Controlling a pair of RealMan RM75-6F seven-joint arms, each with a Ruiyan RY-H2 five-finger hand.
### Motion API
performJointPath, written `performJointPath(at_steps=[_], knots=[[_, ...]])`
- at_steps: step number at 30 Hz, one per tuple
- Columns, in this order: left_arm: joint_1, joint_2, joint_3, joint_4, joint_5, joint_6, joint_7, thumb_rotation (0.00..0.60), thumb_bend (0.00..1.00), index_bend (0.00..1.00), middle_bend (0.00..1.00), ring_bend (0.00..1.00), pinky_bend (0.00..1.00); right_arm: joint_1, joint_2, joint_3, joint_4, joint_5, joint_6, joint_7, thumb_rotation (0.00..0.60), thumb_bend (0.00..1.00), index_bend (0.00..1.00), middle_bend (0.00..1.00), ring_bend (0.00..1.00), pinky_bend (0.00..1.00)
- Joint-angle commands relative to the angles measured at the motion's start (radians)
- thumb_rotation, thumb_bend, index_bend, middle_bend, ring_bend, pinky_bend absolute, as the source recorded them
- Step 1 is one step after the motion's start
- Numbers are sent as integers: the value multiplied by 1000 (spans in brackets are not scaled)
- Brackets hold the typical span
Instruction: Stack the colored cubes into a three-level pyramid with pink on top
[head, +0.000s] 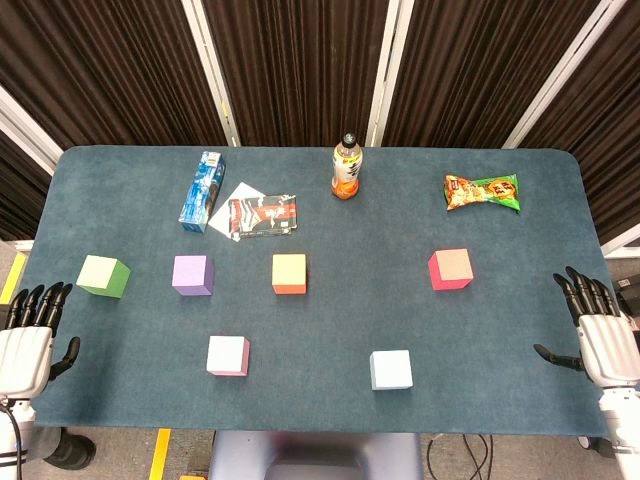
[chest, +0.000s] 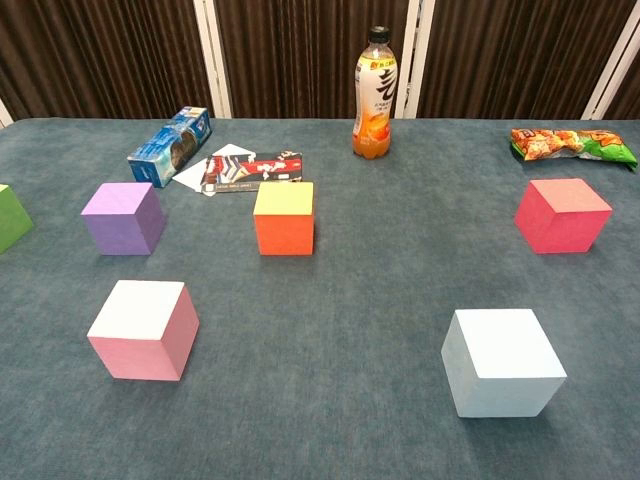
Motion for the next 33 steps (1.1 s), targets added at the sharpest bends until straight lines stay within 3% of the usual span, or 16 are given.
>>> performJointPath(at_steps=[1,8,11,16,22,26,33], knots=[[1,-1,4,7,-2,-5,-8,600,412,70,87,29,5,-7,-5,1,-4,3,16,-13,600,128,0,31,0,45],[-15,3,1,24,26,-8,-23,600,412,100,101,40,11,-13,10,-2,-25,-24,41,-12,600,128,0,31,0,45],[-66,15,-21,35,39,-62,-60,600,410,133,119,52,22,-6,36,2,-43,-32,38,-17,600,129,0,31,0,45],[-209,51,-72,49,41,-239,-137,600,410,135,137,69,38,10,79,7,-87,-66,41,-29,600,128,0,32,0,45],[-394,30,-125,132,-46,-512,-191,600,413,141,147,88,57,18,108,9,-130,-84,46,-53,600,129,0,31,0,45],[-501,-10,-130,219,-123,-704,-225,600,421,43,95,50,48,17,117,10,-149,-84,51,-65,600,129,0,31,0,45],[-595,-104,-122,370,-237,-841,-181,600,415,0,43,10,40,20,111,7,-157,-82,46,-78,600,129,0,31,0,45]])
